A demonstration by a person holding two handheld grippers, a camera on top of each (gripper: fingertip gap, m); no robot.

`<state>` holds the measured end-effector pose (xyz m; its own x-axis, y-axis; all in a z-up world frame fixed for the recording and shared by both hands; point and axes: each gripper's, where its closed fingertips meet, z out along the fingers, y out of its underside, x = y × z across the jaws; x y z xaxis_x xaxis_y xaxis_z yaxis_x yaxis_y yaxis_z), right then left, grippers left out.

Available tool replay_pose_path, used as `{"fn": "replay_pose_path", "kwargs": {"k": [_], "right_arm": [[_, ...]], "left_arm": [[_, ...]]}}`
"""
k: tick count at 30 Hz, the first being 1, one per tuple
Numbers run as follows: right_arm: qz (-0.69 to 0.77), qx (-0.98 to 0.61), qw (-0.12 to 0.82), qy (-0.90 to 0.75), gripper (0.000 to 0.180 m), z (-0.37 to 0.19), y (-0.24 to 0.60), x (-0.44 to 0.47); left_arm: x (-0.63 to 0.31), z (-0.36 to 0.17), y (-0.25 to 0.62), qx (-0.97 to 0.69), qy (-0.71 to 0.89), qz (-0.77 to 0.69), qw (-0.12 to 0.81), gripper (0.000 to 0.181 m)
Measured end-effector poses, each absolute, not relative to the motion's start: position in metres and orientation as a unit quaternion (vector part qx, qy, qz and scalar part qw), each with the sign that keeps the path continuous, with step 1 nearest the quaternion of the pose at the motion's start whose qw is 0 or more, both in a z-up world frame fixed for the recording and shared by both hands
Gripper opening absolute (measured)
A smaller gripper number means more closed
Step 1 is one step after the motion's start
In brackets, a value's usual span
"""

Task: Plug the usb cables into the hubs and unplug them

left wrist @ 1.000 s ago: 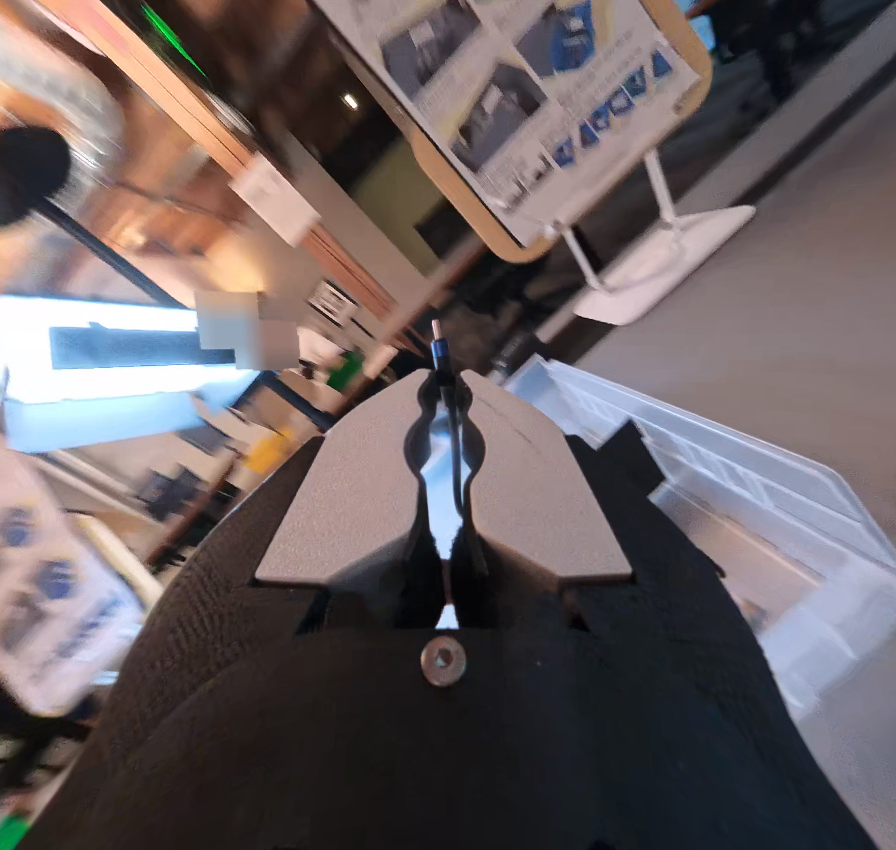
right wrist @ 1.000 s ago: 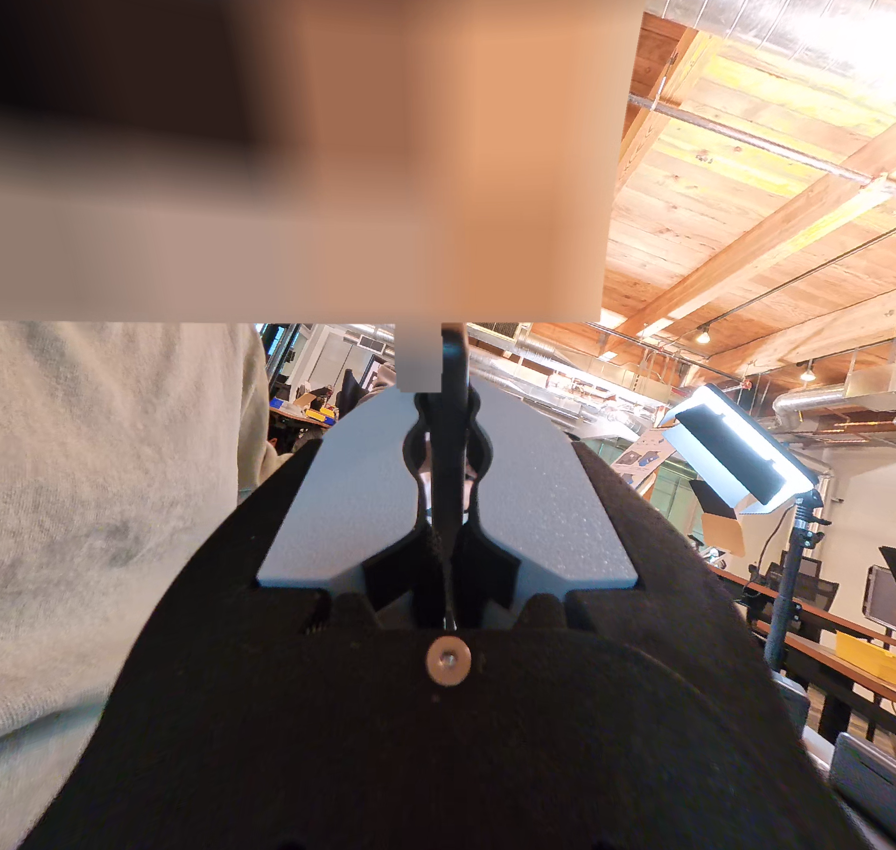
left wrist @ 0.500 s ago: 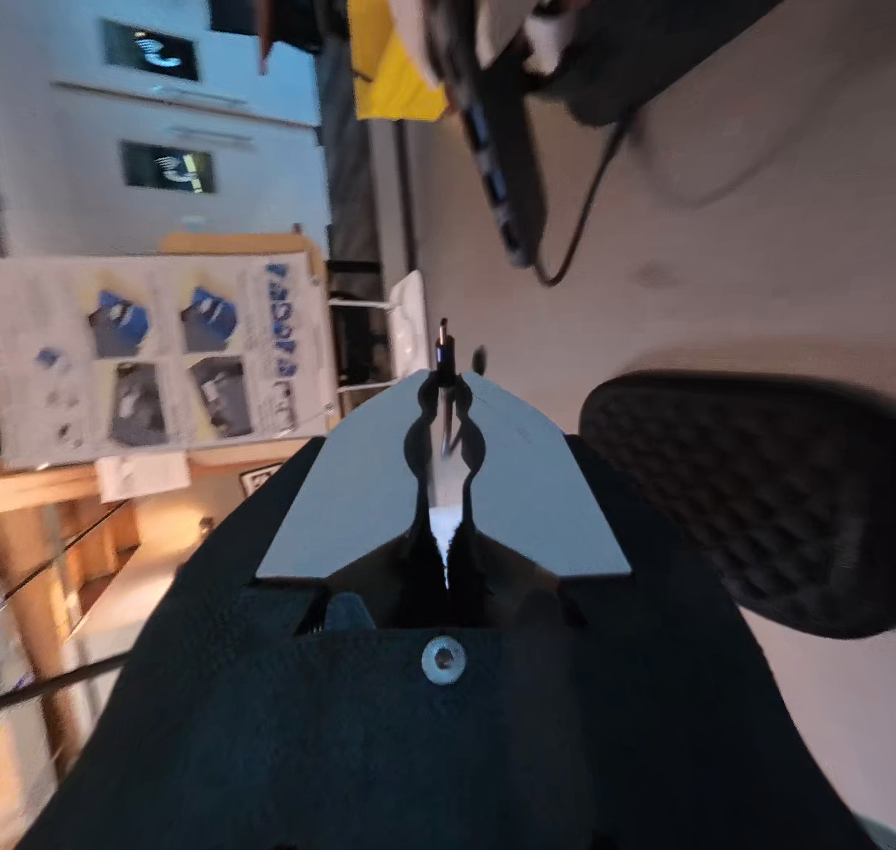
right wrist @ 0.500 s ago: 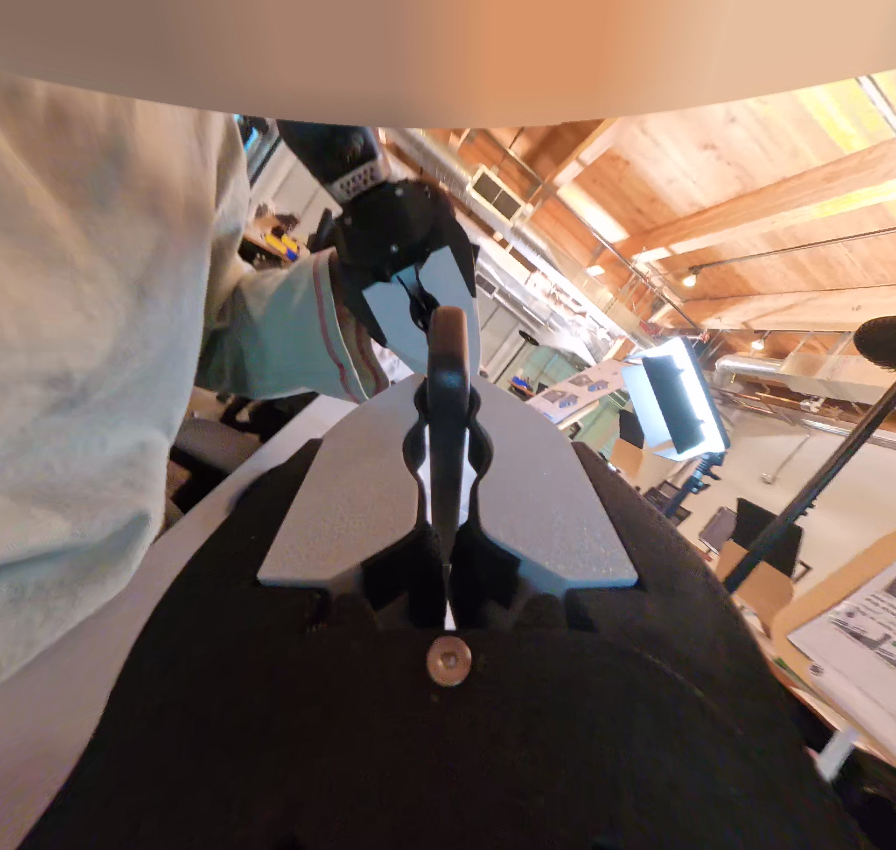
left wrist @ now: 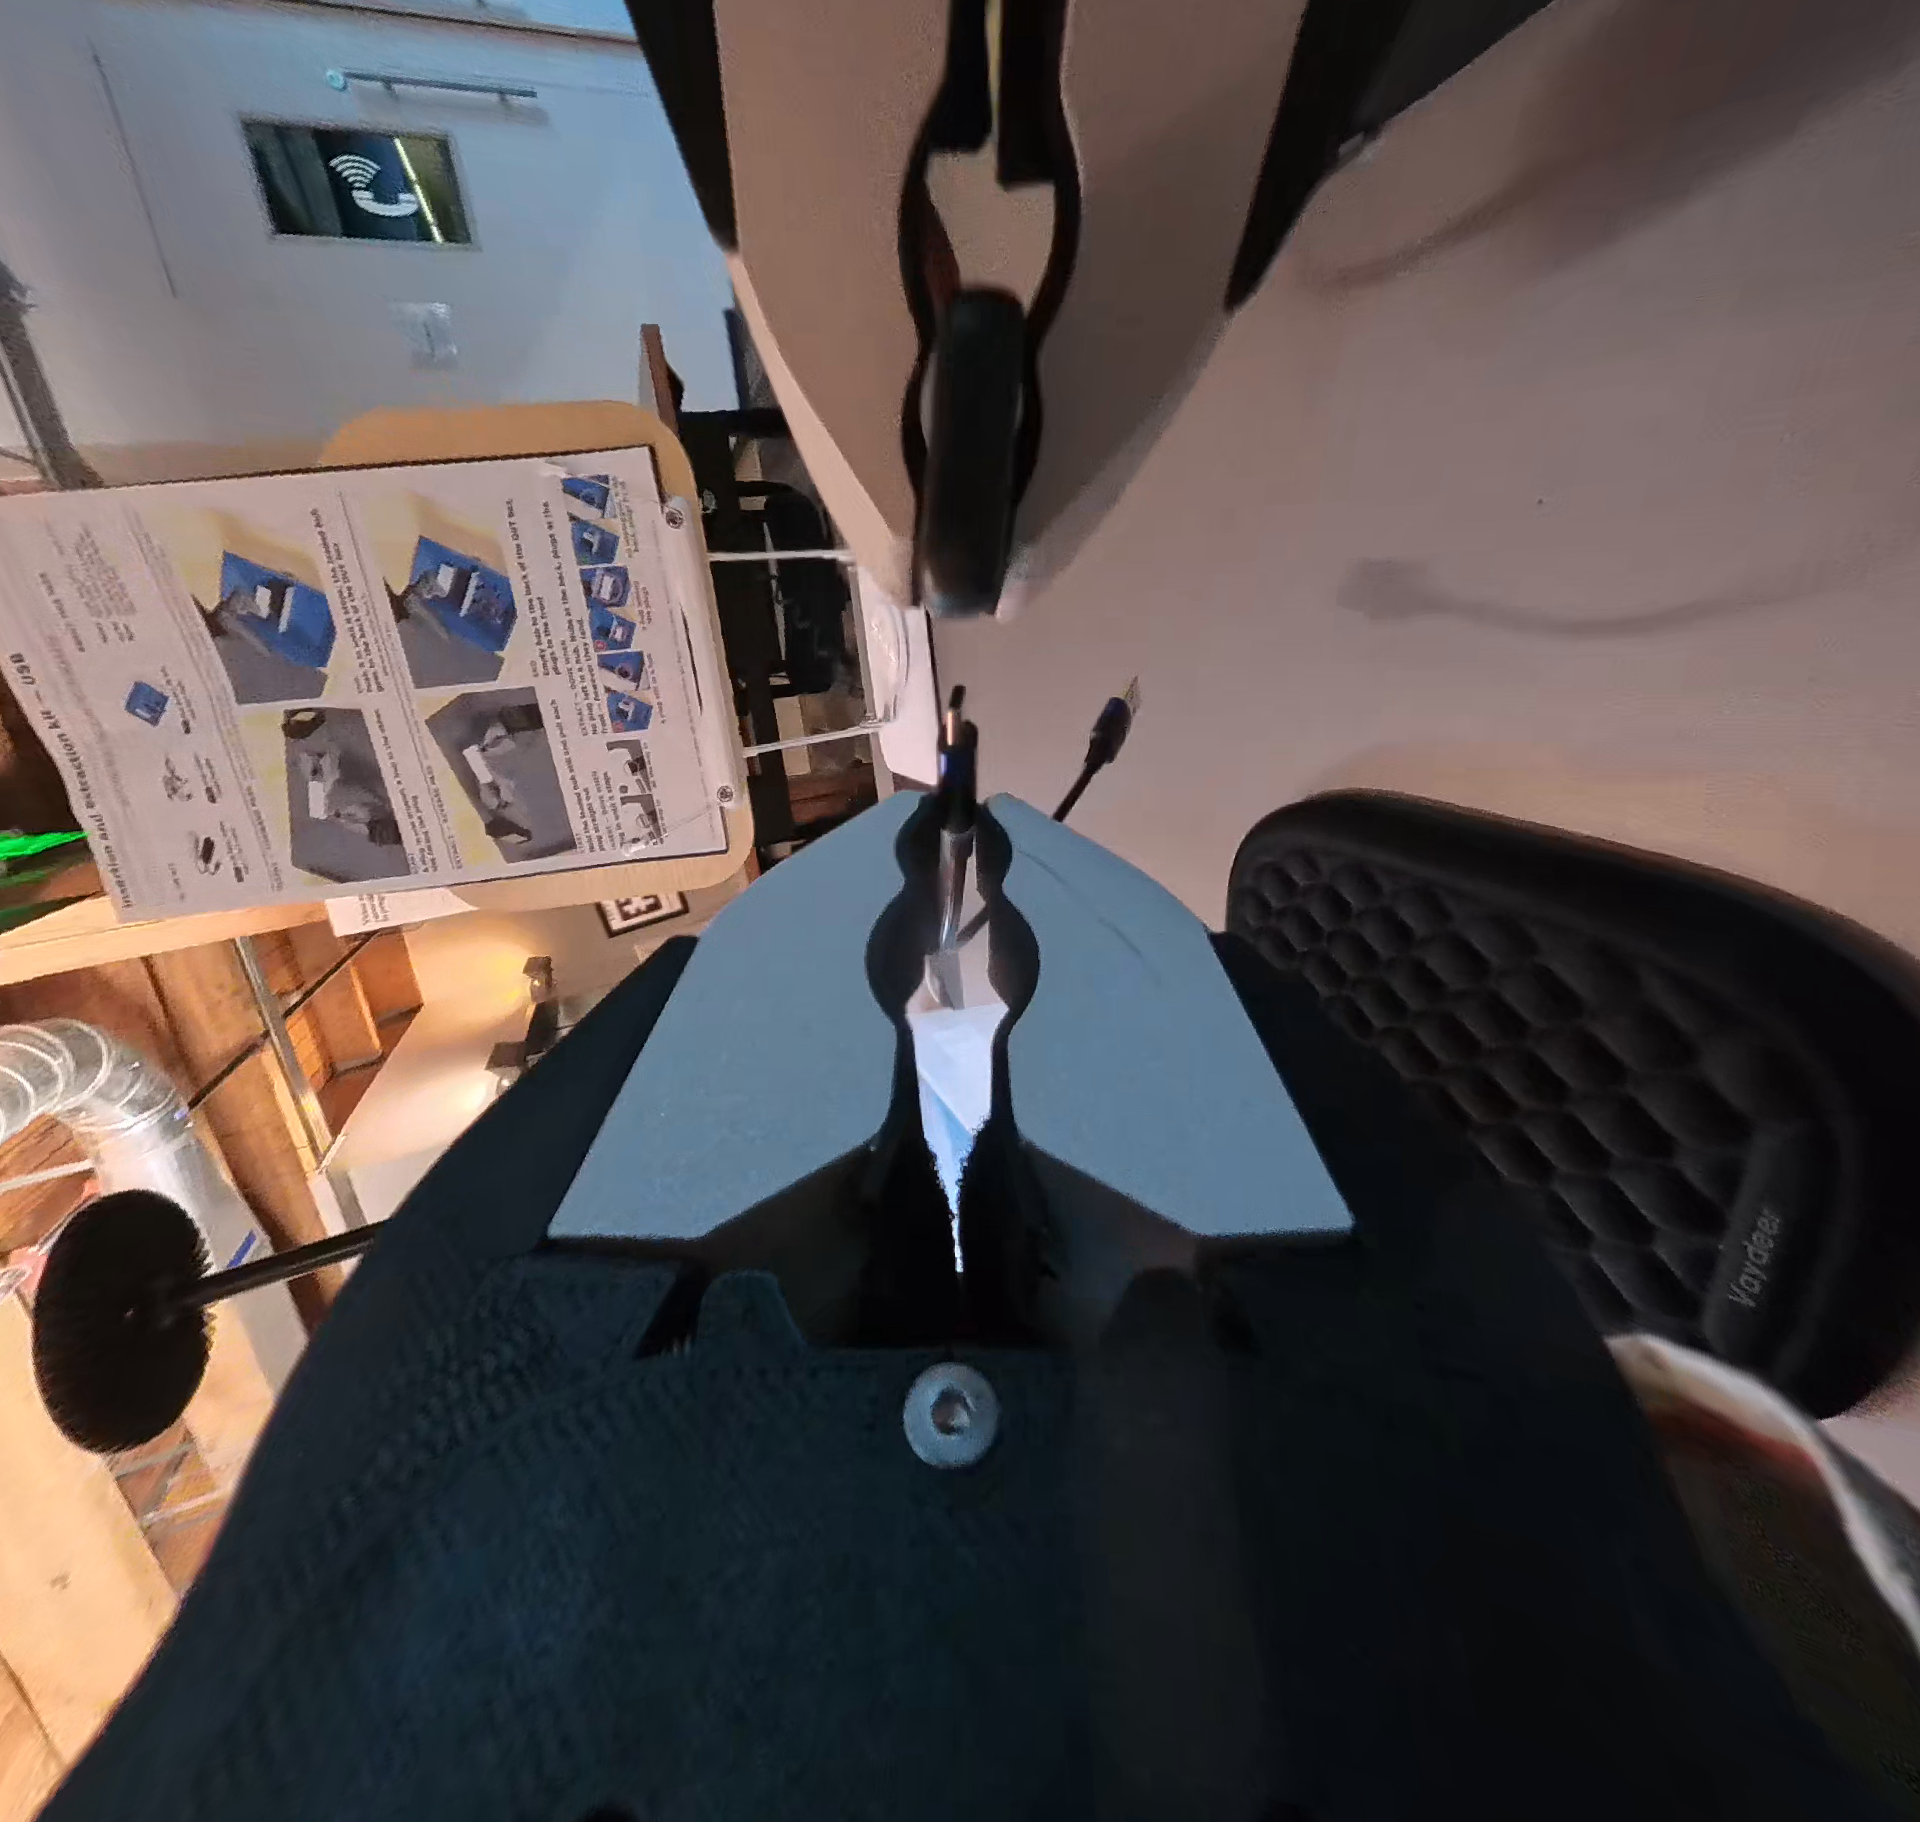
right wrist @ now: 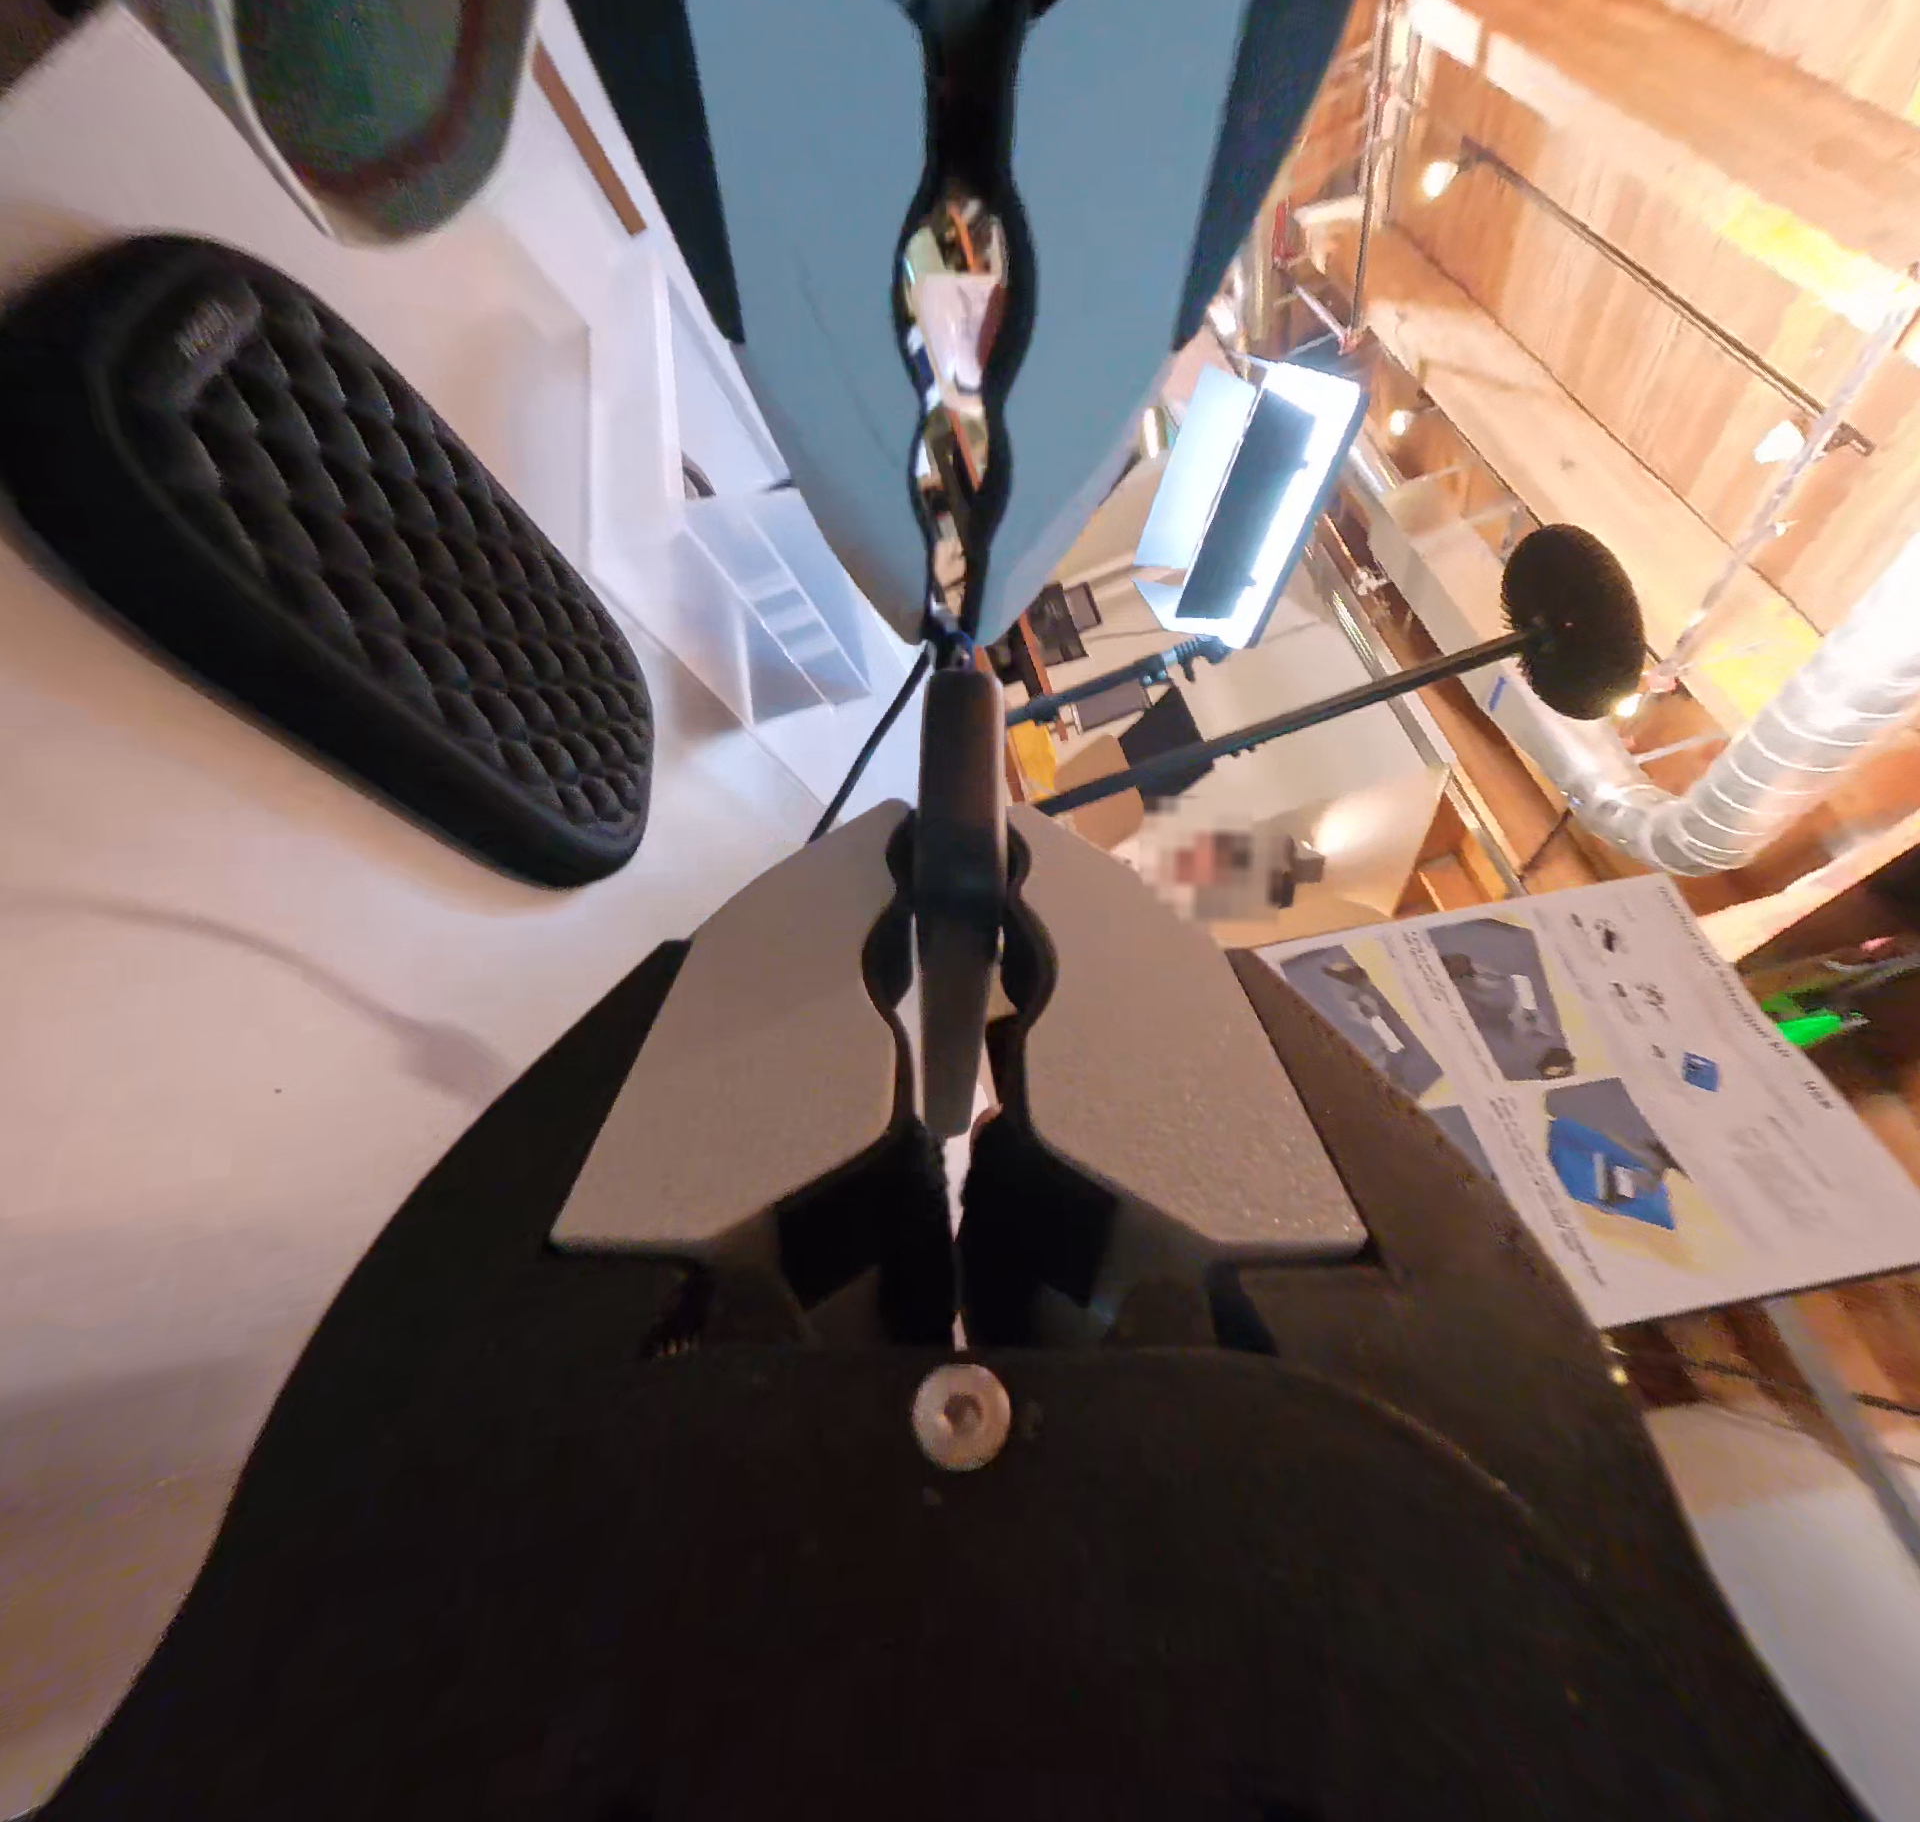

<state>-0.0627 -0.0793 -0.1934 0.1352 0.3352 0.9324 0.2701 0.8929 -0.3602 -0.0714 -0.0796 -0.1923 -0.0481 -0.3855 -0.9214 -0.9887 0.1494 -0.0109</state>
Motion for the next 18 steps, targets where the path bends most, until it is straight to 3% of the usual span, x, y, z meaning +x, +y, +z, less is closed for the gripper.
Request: {"fn": "replay_pose_path", "kwargs": {"k": [1, 18], "right_arm": [[0.004, -0.230, 0.716, -0.659, 0.012, -0.195, -0.078, -0.065], [-0.054, -0.271, 0.726, -0.630, 0.012, -0.191, -0.071, -0.081]], "left_arm": [[-0.070, -0.192, -0.080, -0.545, 0.628, 0.358, 0.425, 0.007], [-0.077, -0.188, -0.069, -0.522, 0.591, 0.461, 0.406, 0.006]]}}
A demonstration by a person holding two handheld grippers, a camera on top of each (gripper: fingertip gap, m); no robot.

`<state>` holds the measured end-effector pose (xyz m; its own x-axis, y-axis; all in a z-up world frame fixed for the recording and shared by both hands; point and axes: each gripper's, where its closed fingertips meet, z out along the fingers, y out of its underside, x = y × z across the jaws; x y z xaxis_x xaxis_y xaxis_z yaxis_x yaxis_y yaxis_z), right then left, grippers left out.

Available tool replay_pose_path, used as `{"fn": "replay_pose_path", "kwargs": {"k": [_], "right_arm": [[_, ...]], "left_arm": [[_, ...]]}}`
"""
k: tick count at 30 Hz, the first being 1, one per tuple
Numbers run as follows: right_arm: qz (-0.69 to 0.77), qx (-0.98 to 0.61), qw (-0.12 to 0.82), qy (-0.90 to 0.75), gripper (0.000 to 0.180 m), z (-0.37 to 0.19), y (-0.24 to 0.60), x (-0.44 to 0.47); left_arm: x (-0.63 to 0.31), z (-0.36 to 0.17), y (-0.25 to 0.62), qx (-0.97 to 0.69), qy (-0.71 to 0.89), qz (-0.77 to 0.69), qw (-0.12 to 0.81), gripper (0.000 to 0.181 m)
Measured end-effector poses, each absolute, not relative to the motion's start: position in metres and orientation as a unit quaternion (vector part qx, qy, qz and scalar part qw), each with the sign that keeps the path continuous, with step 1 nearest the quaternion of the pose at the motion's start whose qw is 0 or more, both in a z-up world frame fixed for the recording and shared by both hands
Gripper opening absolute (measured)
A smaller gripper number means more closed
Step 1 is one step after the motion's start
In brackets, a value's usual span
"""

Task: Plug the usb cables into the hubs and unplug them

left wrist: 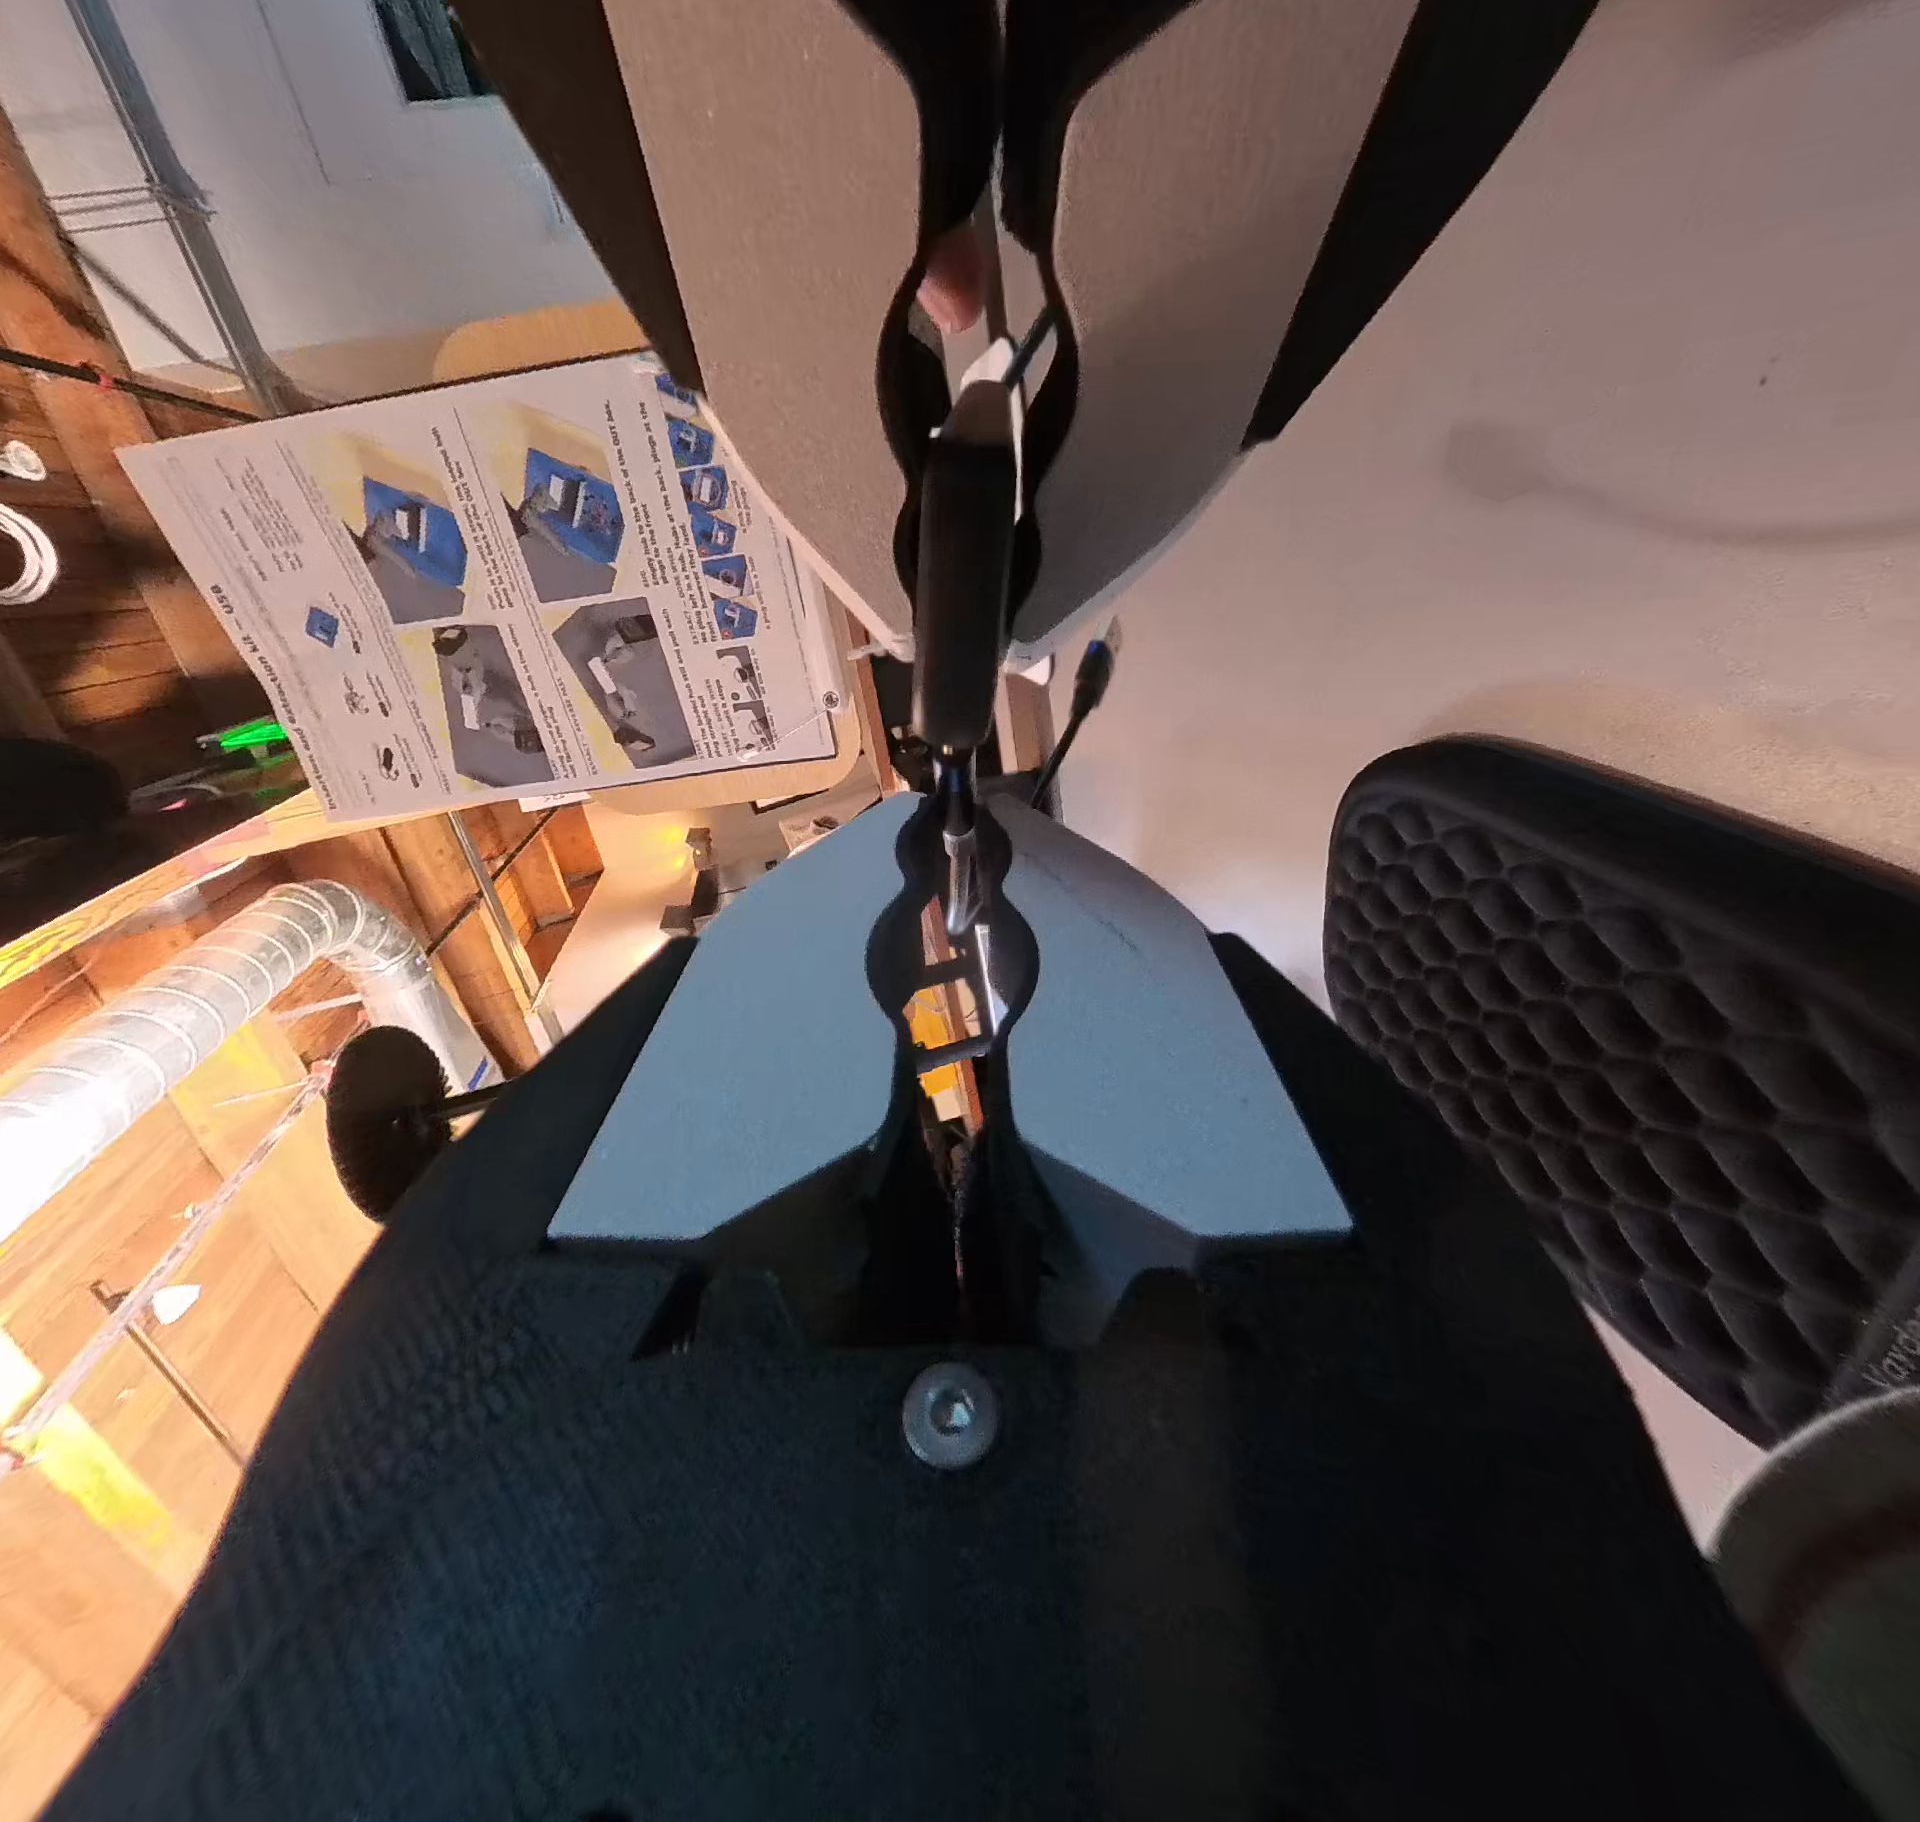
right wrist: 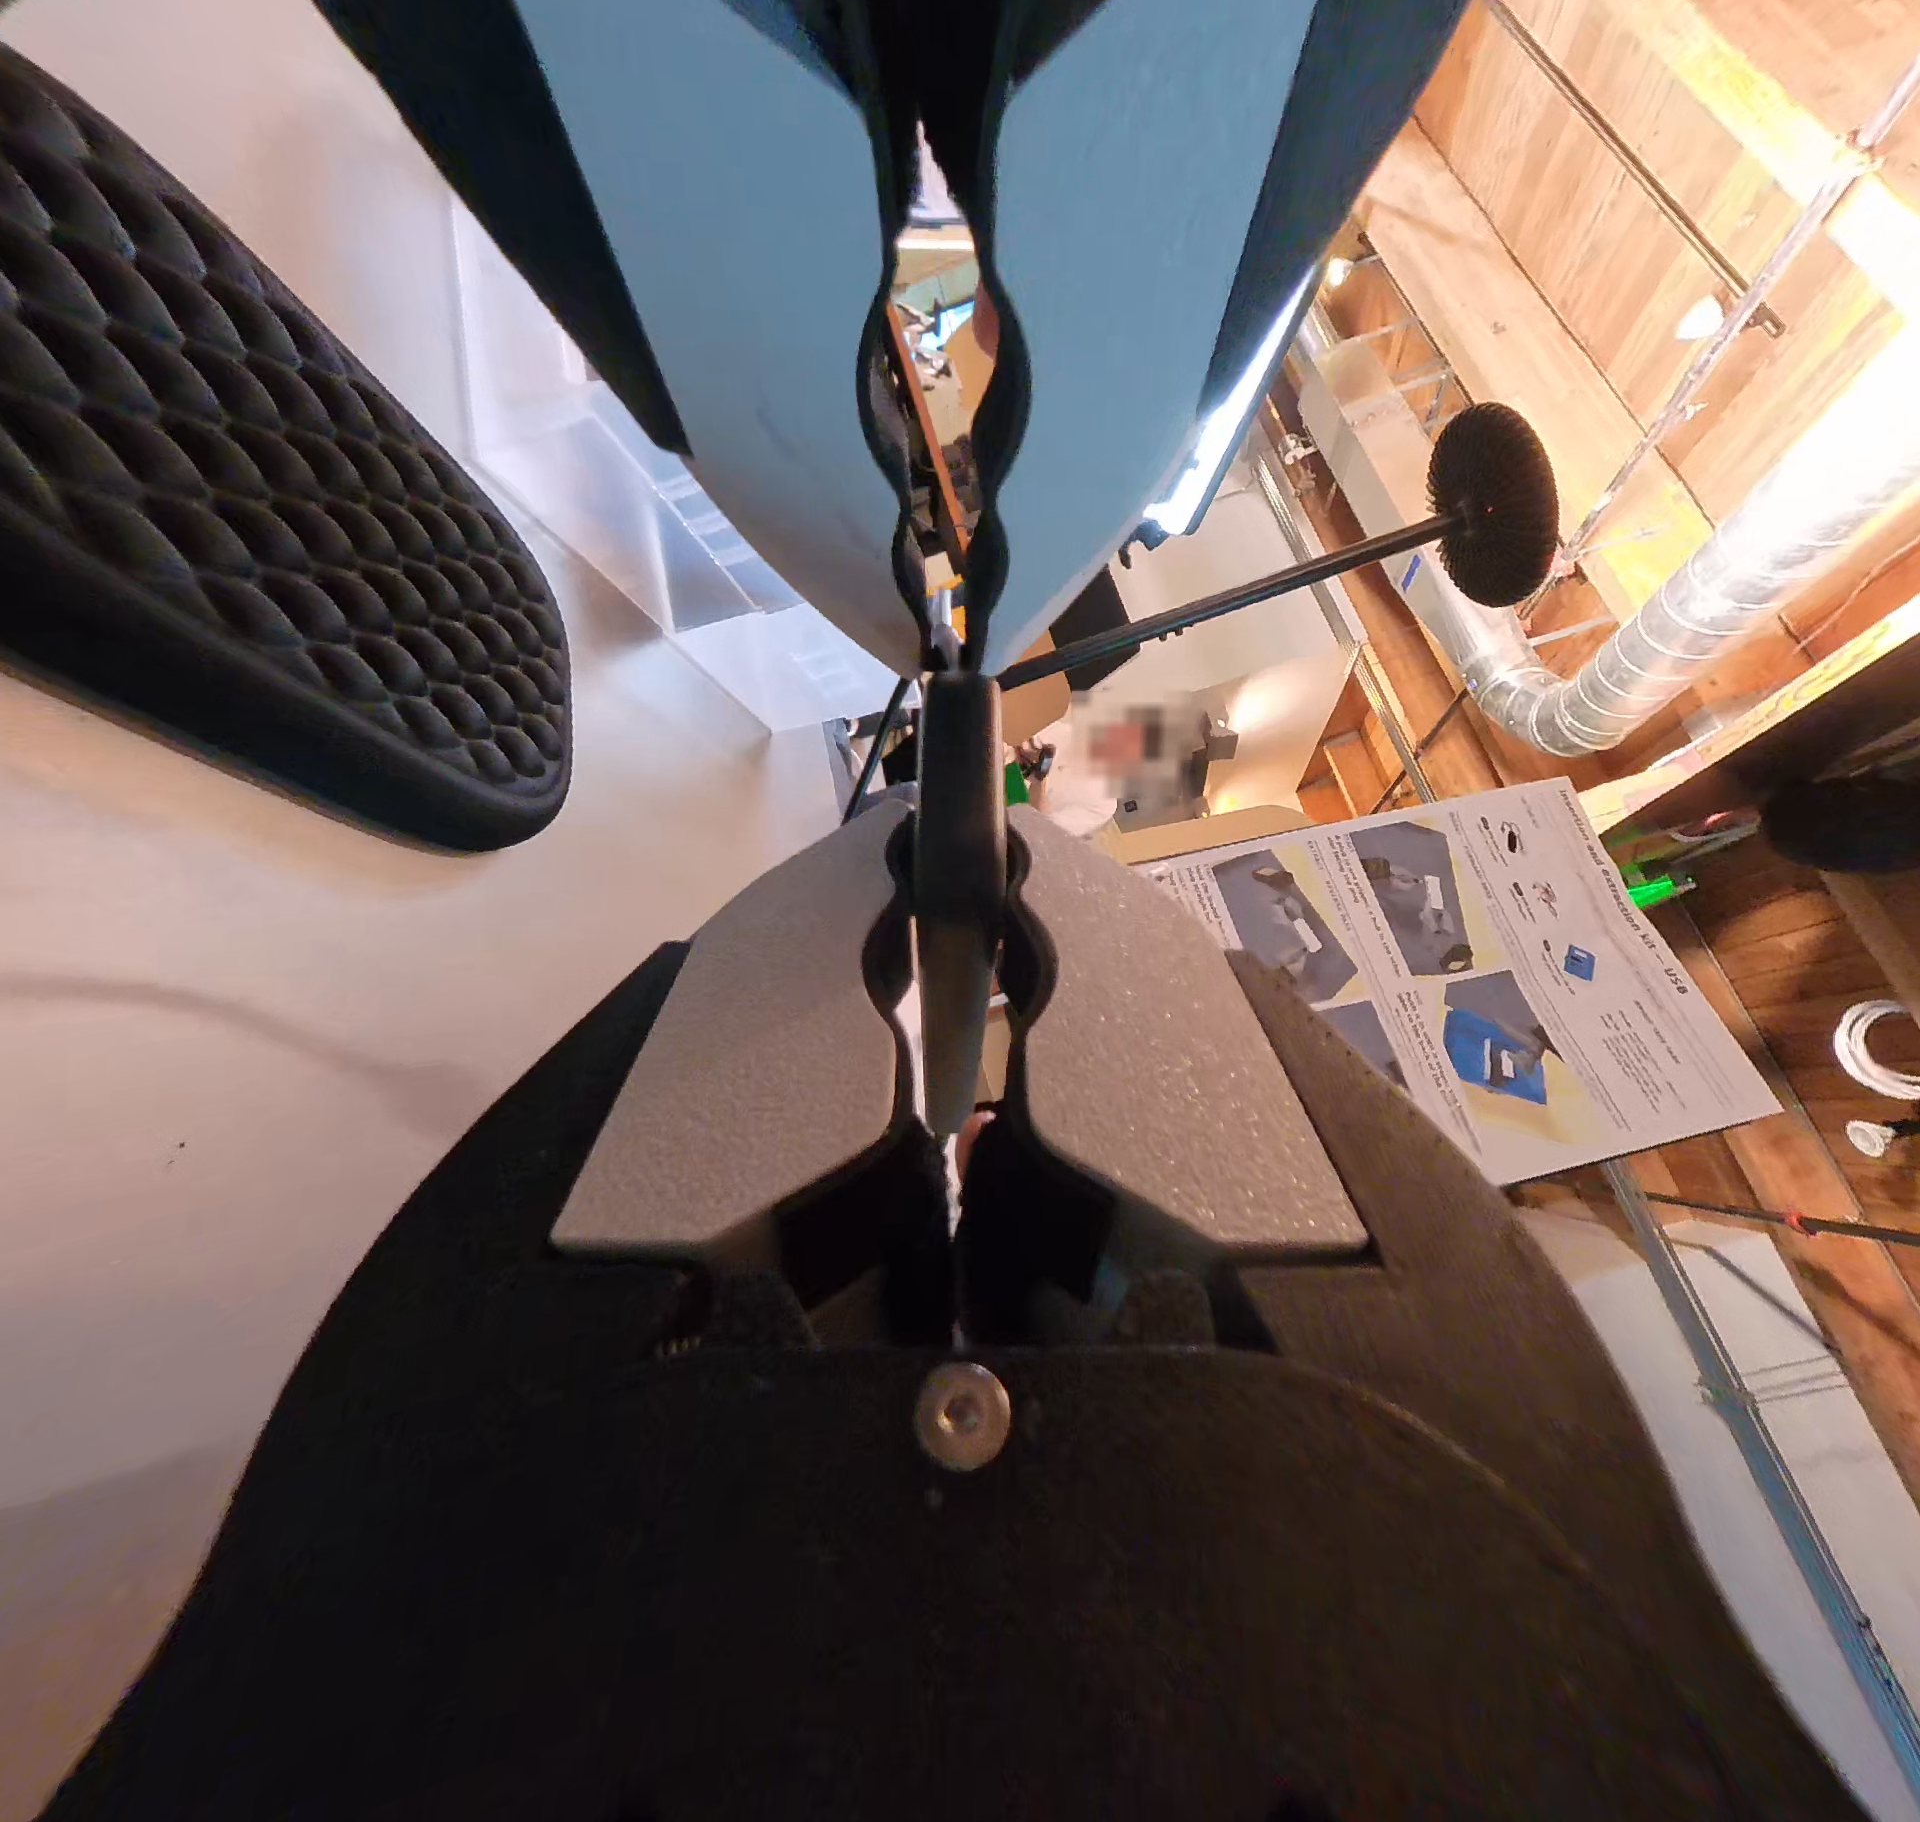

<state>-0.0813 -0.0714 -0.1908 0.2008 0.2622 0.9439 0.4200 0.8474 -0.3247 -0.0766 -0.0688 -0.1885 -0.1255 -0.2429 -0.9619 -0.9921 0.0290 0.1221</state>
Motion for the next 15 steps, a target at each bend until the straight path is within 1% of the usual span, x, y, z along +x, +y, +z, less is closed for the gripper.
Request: {"fn": "replay_pose_path", "kwargs": {"k": [11, 15], "right_arm": [[-0.067, -0.276, 0.715, -0.639, 0.012, -0.198, -0.066, -0.077], [-0.096, -0.268, 0.705, -0.649, 0.012, -0.203, -0.066, -0.079]], "left_arm": [[-0.069, -0.194, -0.069, -0.497, 0.620, 0.430, 0.428, 0.006], [-0.068, -0.201, -0.068, -0.504, 0.629, 0.423, 0.414, 0.006]]}}
